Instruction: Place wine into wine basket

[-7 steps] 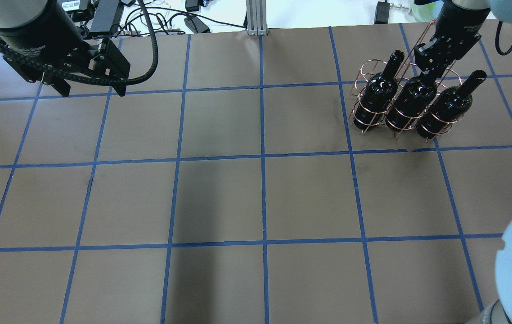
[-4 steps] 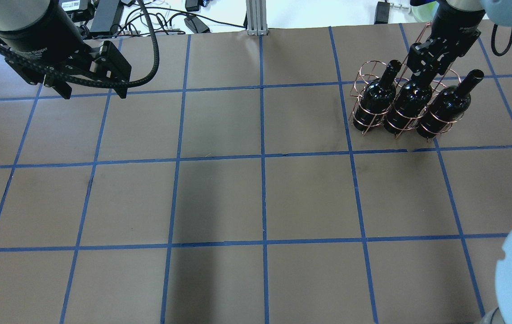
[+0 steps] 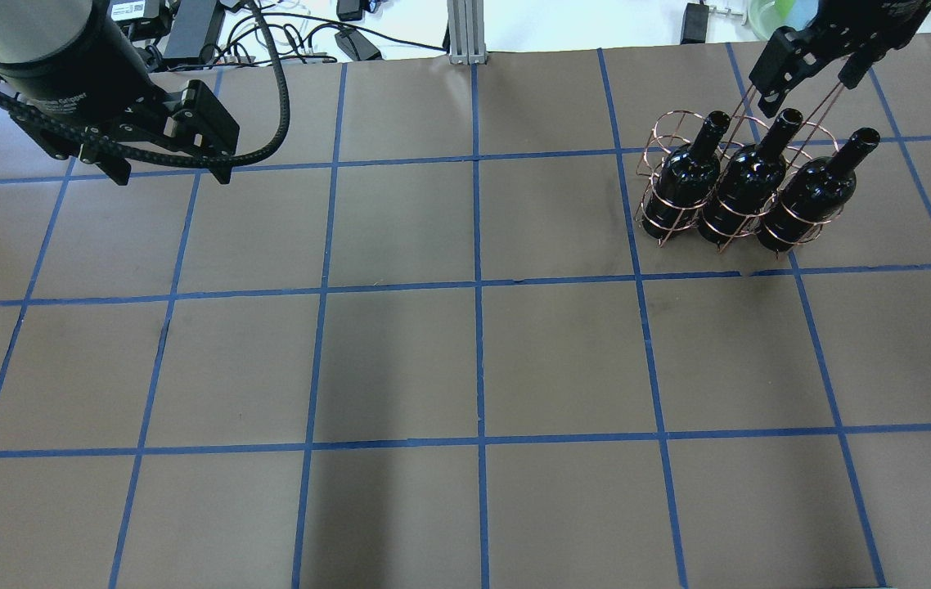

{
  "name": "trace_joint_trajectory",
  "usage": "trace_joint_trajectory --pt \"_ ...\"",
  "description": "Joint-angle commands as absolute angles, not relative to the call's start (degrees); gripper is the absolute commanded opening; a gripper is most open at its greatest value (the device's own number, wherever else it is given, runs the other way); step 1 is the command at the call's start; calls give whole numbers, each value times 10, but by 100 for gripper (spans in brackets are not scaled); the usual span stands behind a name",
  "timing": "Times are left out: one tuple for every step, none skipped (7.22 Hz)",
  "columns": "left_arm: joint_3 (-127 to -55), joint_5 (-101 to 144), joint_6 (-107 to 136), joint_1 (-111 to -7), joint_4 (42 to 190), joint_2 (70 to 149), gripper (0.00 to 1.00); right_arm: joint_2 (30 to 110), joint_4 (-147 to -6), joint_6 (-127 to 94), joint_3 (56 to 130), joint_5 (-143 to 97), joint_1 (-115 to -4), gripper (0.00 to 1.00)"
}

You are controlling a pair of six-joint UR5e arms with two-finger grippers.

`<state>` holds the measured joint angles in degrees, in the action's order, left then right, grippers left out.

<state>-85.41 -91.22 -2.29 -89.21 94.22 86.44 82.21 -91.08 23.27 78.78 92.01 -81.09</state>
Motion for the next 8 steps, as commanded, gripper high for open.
trace_joint_trajectory --pt "-854 -912 -23 -892 942 863 100 856 -908 29 788 889 -859 100" --pt "-854 -912 -23 -892 942 863 100 854 -906 0 789 900 -902 100" --pt "-854 -912 -23 -892 942 862 100 854 -908 -37 807 909 -939 100" --pt "-855 -912 -23 -892 942 862 100 856 -909 -38 818 939 -953 100" --pt "-855 -913 -23 -892 942 862 100 860 -894 -38 819 946 -953 100" --pt "-855 -913 -23 -892 942 862 100 861 -889 -38 820 945 -953 100" --pt "-855 -912 -23 -892 942 862 100 861 -893 -38 820 945 -952 100" --pt "-855 -912 -23 -892 942 862 100 861 -891 -35 820 947 -949 100"
